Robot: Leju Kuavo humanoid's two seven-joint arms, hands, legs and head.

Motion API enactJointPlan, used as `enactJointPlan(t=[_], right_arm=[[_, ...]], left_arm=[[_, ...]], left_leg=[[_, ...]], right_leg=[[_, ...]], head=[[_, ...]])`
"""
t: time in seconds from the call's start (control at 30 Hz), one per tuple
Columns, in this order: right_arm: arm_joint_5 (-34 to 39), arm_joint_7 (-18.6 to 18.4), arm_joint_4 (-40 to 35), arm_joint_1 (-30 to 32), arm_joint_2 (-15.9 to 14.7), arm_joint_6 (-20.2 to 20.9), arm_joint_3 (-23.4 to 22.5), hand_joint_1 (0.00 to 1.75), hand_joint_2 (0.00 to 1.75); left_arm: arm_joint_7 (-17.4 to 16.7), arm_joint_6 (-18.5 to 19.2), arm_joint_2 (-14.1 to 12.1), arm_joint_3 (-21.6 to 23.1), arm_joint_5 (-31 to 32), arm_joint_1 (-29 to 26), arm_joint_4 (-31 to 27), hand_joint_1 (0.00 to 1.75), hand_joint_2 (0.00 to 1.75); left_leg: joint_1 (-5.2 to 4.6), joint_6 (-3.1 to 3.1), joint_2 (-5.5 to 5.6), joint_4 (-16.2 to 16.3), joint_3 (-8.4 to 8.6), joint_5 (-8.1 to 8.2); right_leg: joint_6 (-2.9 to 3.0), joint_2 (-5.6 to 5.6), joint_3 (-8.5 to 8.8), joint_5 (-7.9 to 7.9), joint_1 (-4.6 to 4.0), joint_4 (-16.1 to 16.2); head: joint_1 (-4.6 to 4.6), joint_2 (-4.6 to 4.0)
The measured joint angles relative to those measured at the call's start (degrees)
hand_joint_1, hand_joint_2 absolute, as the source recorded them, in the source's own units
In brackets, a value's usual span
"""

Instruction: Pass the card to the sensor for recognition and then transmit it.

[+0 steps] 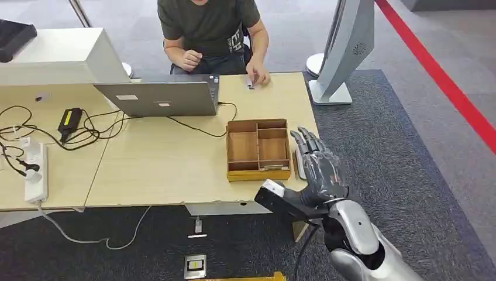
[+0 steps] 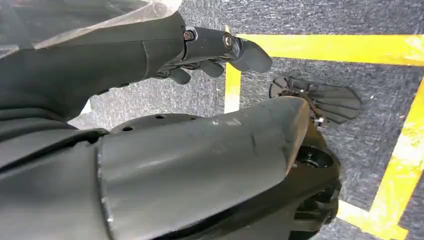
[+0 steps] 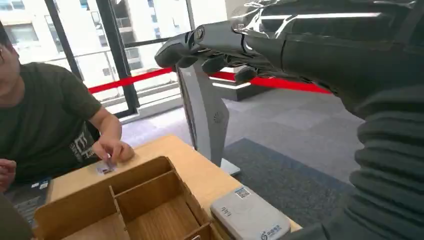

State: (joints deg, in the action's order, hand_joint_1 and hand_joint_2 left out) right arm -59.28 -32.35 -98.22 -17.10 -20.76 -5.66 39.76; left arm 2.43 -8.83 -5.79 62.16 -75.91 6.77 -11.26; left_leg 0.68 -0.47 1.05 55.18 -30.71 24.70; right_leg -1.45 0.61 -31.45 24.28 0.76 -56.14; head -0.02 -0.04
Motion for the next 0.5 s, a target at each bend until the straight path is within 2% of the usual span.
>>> enactJointPlan(t=[0.2,0.5], right_arm=[[-1.1,-0.4,5.9,-2.8,2.1,-1.6,0.4,0.00,1.75],[-3.9,-1.1,15.4,-7.2,5.4,-1.6,0.7,0.00,1.75]], left_arm=[[1.3,1.3,0.0,-0.7,0.7,-0.1,0.0,0.00,0.00],[2.4,3.3,-0.1,-0.7,2.6,-0.1,0.0,0.00,0.00]], left_leg=[[0.00,-0.01,0.01,0.0,0.01,-0.01],[0.00,-0.01,0.00,0.0,-0.01,-0.02]], right_leg=[[0.01,-0.01,-0.01,-0.01,0.00,0.0],[0.00,-0.01,-0.01,-0.01,0.00,0.0]], head=[[0.00,0.00],[0.04,0.00]])
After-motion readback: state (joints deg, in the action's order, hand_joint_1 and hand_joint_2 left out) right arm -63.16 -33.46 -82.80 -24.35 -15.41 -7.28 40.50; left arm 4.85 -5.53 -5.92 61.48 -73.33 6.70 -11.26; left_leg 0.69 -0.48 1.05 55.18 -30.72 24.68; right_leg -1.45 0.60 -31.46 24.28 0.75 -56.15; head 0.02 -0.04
